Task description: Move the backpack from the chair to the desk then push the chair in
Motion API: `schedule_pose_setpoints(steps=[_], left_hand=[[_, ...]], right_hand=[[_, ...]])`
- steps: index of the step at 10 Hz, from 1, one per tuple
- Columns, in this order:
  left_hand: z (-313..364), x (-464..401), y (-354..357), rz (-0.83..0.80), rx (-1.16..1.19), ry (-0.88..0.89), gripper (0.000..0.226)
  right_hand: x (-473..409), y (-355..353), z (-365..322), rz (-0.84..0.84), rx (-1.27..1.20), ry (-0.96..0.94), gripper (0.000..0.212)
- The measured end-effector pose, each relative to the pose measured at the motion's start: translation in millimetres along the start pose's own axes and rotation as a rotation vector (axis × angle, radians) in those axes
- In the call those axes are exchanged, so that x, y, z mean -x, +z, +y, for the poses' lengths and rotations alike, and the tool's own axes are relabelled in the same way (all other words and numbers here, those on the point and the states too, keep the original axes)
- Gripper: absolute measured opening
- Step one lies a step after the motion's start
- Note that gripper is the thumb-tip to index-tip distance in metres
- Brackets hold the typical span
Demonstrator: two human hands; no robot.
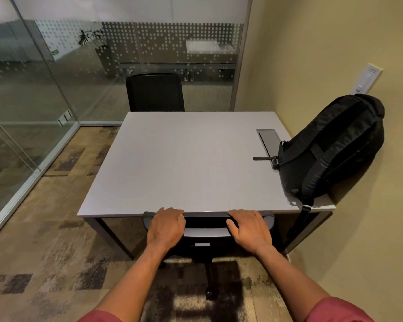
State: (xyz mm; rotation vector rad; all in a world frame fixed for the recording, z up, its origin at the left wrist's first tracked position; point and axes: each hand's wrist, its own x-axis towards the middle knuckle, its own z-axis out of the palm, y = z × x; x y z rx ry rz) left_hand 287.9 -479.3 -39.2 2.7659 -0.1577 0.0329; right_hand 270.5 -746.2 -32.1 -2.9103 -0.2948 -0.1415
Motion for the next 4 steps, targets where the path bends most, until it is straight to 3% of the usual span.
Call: schedule_pose_setpoints(steps=[2, 4], left_hand=[[0.6, -2.4, -9.5, -0.102, -0.004, 0.009, 0.053], [20.5, -22.0, -41.5, 0.042, 0.016, 0.076, 0.059]], right_hand=[[1.7, -0.2, 0.9, -0.087, -0.033, 0.007, 0.065], [-18.4, -26.1, -2.9, 0.028, -0.097, 0.046, 0.076]])
